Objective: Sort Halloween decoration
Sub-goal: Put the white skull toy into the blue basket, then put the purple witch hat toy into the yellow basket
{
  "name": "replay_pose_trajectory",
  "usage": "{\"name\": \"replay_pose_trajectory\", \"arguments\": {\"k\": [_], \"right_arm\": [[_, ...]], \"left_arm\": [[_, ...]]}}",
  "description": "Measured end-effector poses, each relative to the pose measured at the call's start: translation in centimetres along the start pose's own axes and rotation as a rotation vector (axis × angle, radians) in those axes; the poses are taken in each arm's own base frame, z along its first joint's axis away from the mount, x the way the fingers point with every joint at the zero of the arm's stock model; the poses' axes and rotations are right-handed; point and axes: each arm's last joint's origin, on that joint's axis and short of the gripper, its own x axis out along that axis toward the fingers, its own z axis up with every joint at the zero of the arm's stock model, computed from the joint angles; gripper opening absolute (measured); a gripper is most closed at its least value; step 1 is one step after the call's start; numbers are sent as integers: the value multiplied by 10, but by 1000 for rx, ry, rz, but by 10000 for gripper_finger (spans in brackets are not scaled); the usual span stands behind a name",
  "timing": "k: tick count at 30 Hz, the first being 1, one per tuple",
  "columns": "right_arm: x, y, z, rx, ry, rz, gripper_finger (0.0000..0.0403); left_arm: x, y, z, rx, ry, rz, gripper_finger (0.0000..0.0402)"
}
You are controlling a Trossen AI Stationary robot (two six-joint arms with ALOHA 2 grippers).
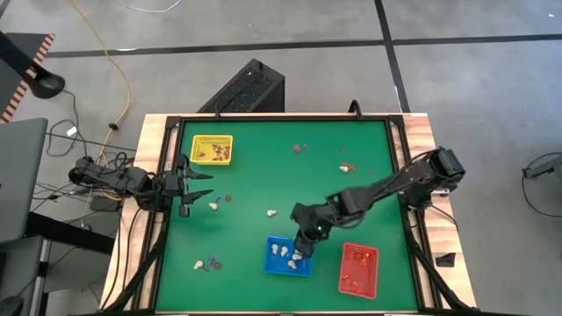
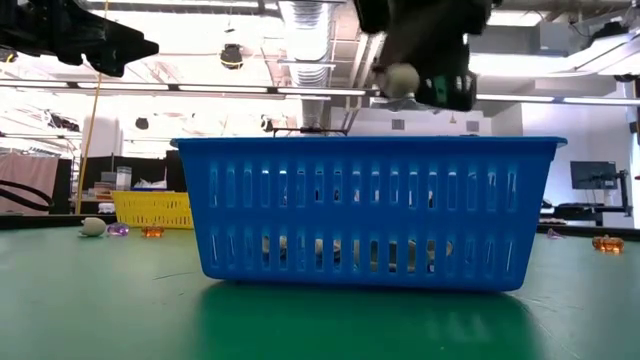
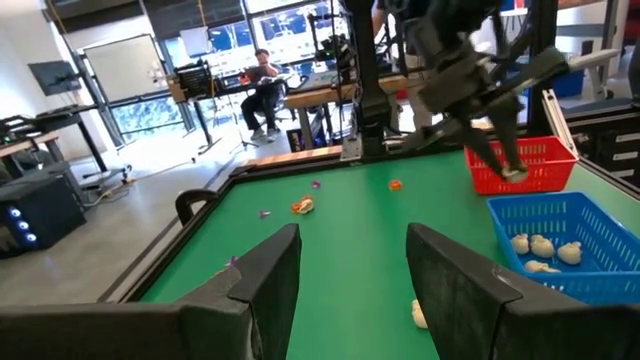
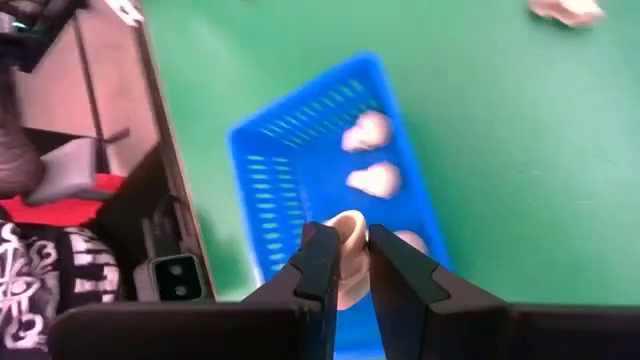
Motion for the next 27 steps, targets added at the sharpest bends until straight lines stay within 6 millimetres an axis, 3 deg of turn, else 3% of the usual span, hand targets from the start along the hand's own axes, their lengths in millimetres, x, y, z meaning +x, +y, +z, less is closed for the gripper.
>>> {"name": "replay_pose_trajectory", "arguments": {"k": [3,9,13,21,27], "right_arm": [[9,12,-4,-30,-50,43,82],[31,11,-17,-47,2,10,113],[32,8,-18,-90,3,-19,144],[22,13,-13,-356,-93,-50,190],[19,22,-21,-641,-197,-196,189]], "left_arm": [[0,0,0,0,0,-6,173],[1,-1,-2,-3,18,-25,173],[1,-2,-3,-9,32,-35,173],[2,-4,-8,-74,81,-59,173],[7,-15,-11,-357,146,-245,173]]}}
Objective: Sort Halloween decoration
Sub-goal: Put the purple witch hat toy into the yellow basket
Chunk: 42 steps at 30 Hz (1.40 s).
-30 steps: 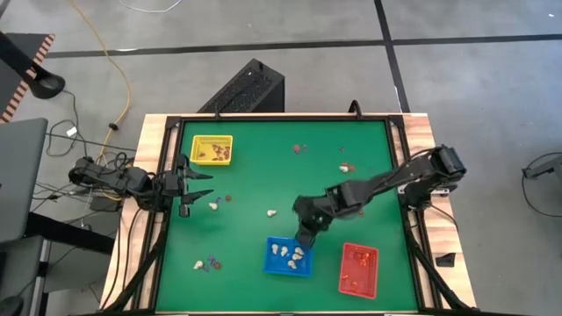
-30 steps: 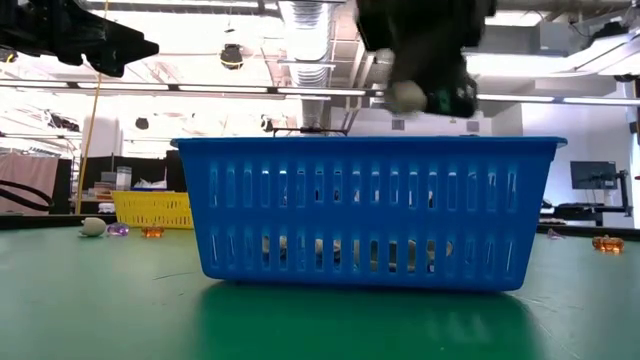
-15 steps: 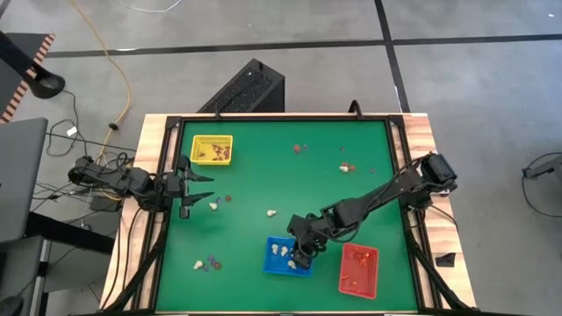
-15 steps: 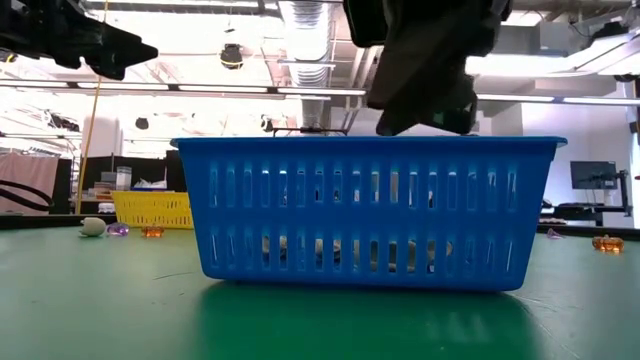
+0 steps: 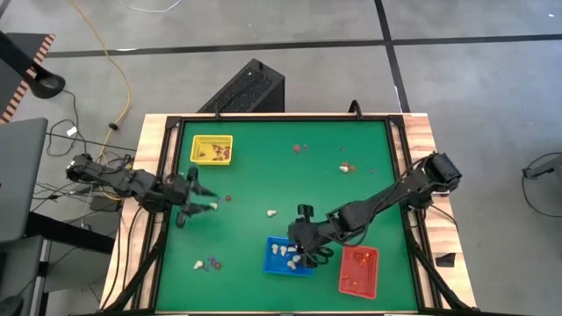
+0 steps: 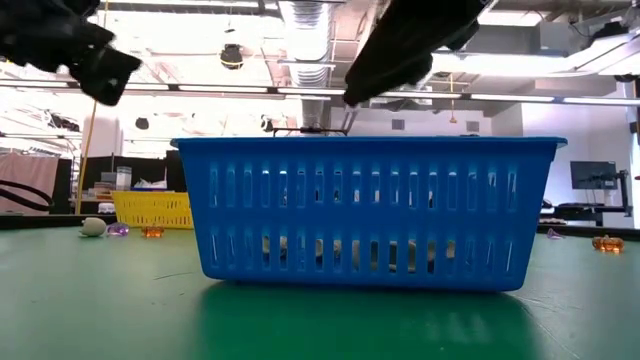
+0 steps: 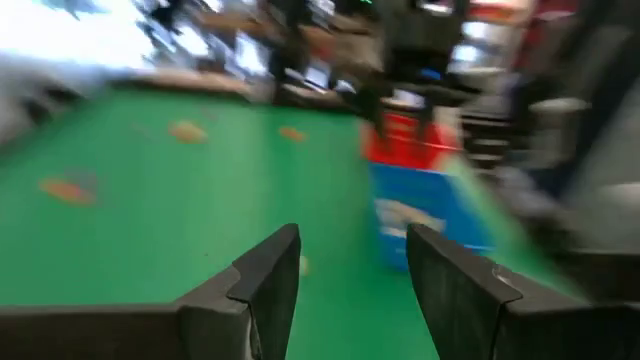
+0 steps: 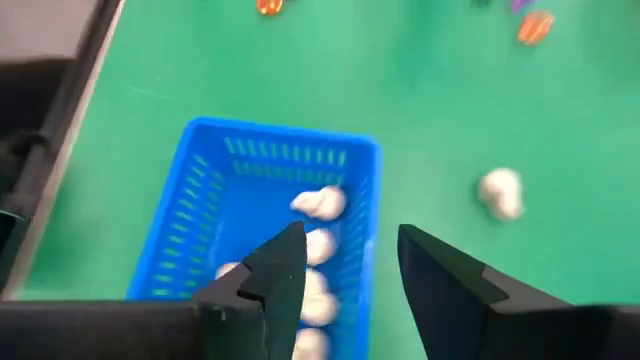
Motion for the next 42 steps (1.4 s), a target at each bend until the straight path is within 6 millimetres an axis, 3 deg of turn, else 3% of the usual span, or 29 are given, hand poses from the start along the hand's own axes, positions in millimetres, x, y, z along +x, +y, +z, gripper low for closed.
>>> {"name": "replay_pose_trajectory", "arguments": {"k": [5,11,16,22,26,30,42], "right_arm": [[-17,6,0,-122,-21,-73,176],[-62,20,-1,-54,-61,-91,165],[-85,43,-5,-84,-161,-129,164],[-91,56,-8,-95,-197,-111,164],[-88,55,-8,-96,-192,-119,164],[-83,51,-6,-88,-186,-131,164],[-70,43,-6,-80,-139,-122,164]], "left_arm": [[25,-21,-13,-238,231,-114,165],[59,-76,-23,-307,504,-201,136],[79,-133,-22,-250,684,-194,128],[92,-179,-40,-29,839,-36,127],[99,-185,-64,95,942,71,127],[101,-183,-75,123,987,128,127],[94,-174,-75,163,1006,162,127]]}}
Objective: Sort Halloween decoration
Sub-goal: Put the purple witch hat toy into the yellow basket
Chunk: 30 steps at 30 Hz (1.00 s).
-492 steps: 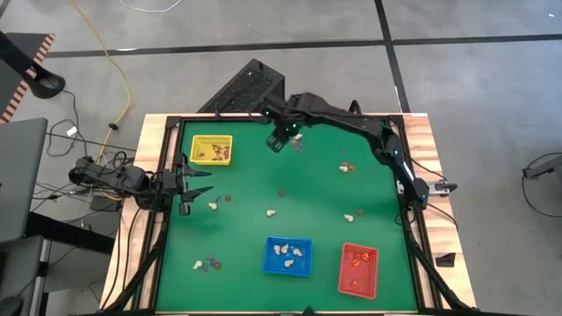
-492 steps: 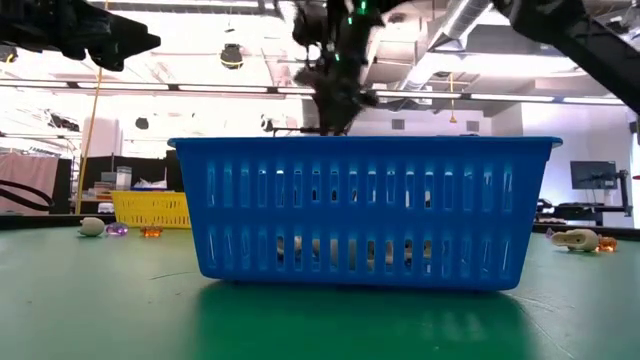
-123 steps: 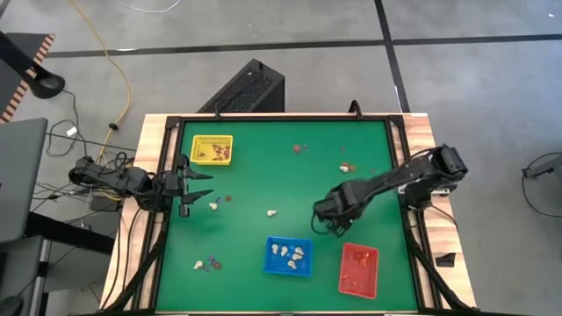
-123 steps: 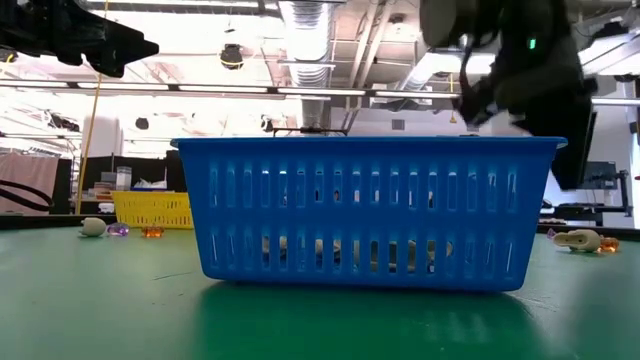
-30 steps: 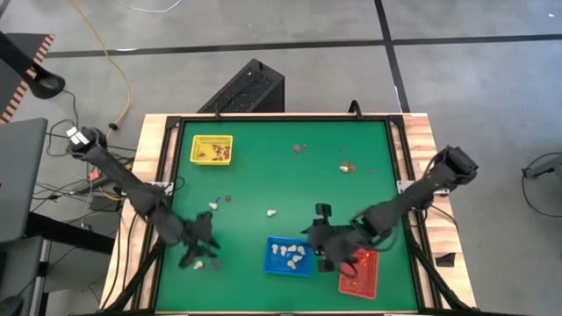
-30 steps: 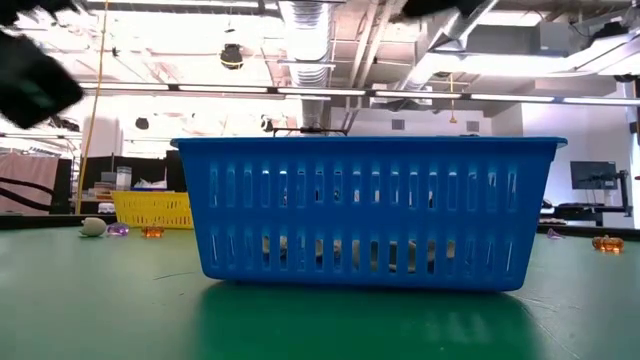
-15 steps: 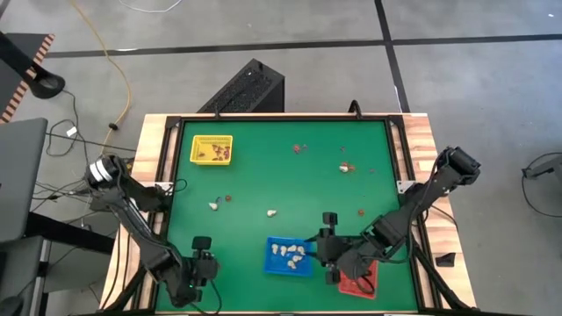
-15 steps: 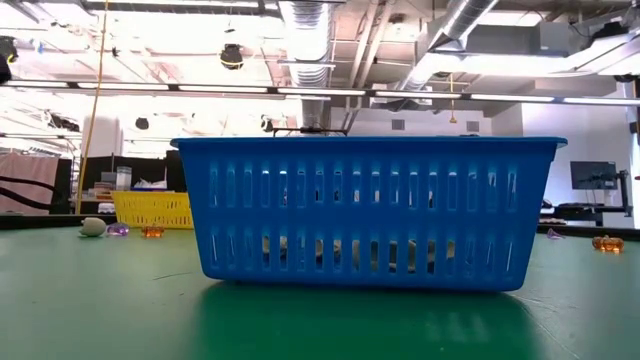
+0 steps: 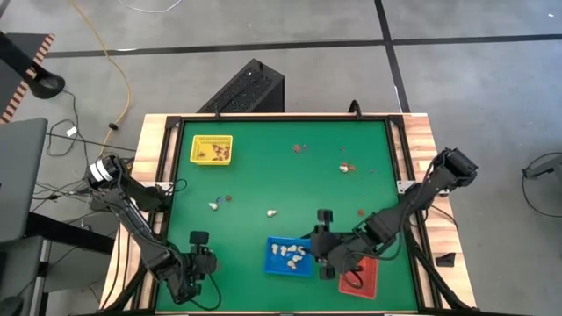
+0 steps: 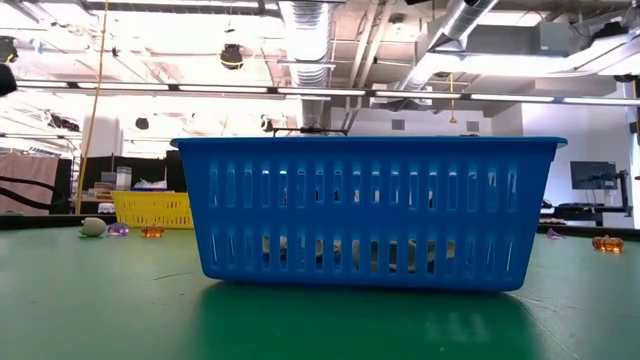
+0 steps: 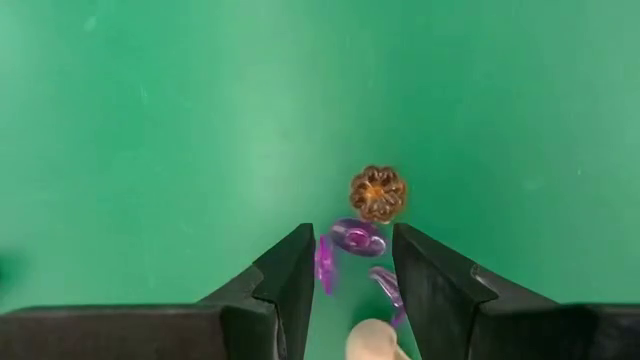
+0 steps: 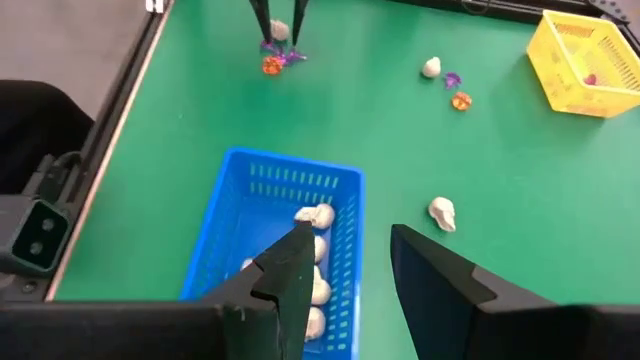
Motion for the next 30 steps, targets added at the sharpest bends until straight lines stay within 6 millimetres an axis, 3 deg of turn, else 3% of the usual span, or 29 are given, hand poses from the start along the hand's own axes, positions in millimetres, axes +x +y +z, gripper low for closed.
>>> {"name": "replay_pose_trajectory", "arguments": {"k": [13,25,30], "right_arm": [[0,1,0,16,2,10,164],[0,0,0,17,3,8,164],[0,0,0,18,3,9,164]], "left_arm": [[12,4,-10,-17,-8,-26,120],[15,9,-6,-19,-13,-8,10],[19,18,2,9,-20,32,4]]}}
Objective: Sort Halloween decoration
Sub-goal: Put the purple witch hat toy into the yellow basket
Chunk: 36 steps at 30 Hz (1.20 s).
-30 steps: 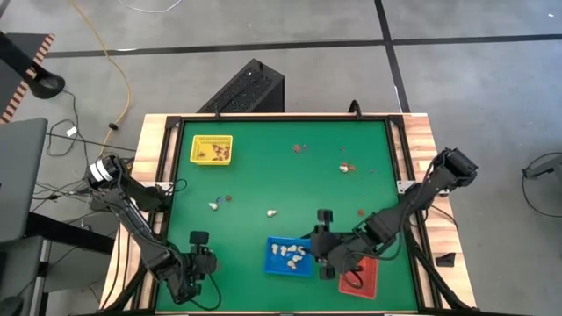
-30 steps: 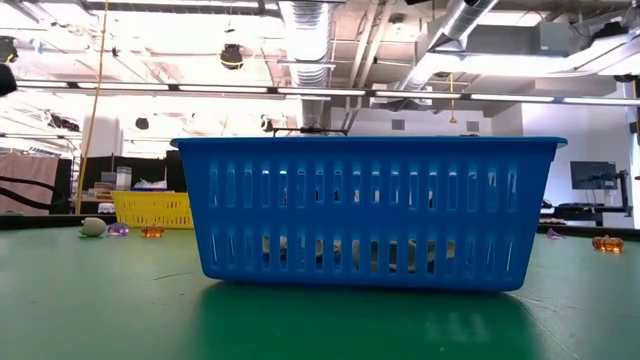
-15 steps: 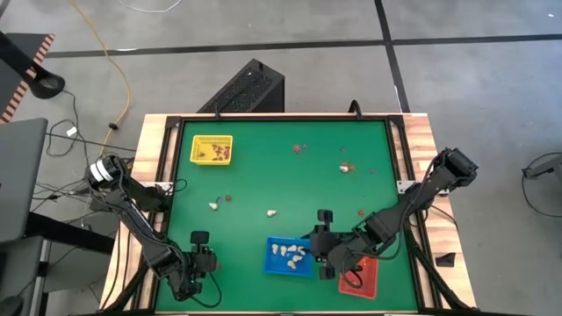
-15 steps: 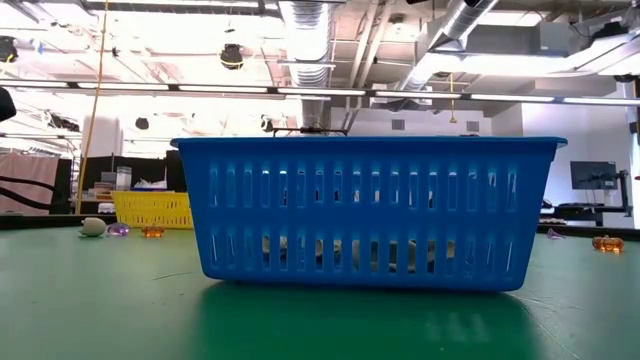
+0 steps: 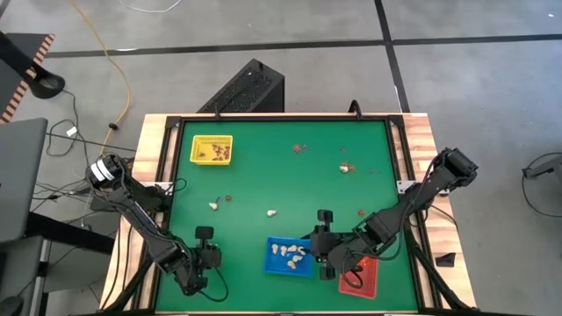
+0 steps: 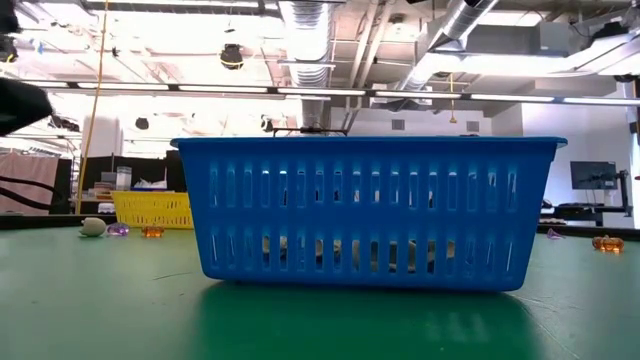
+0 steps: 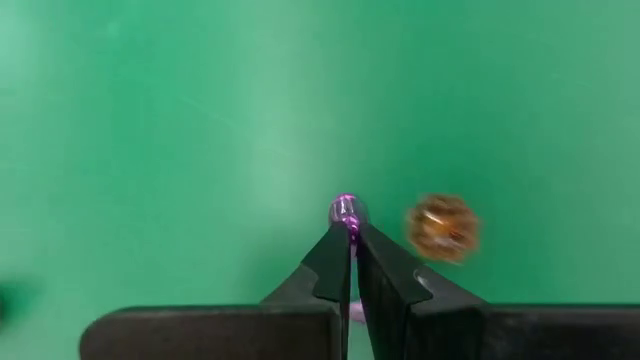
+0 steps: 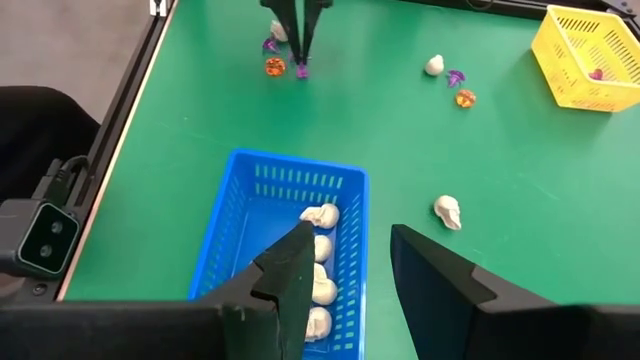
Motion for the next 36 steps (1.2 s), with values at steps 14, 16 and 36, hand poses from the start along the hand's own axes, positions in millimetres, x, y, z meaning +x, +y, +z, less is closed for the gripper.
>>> {"name": "replay_pose_trajectory", "arguments": {"k": [14,16,36], "right_arm": [[0,-1,-1,-9,3,-32,164],[0,-2,-1,-9,-3,-49,164],[9,-23,-8,39,108,-143,164]], "left_arm": [[-17,36,48,34,-391,294,4],[-23,54,52,35,-392,407,2],[-93,340,5,-865,-107,625,6]]}}
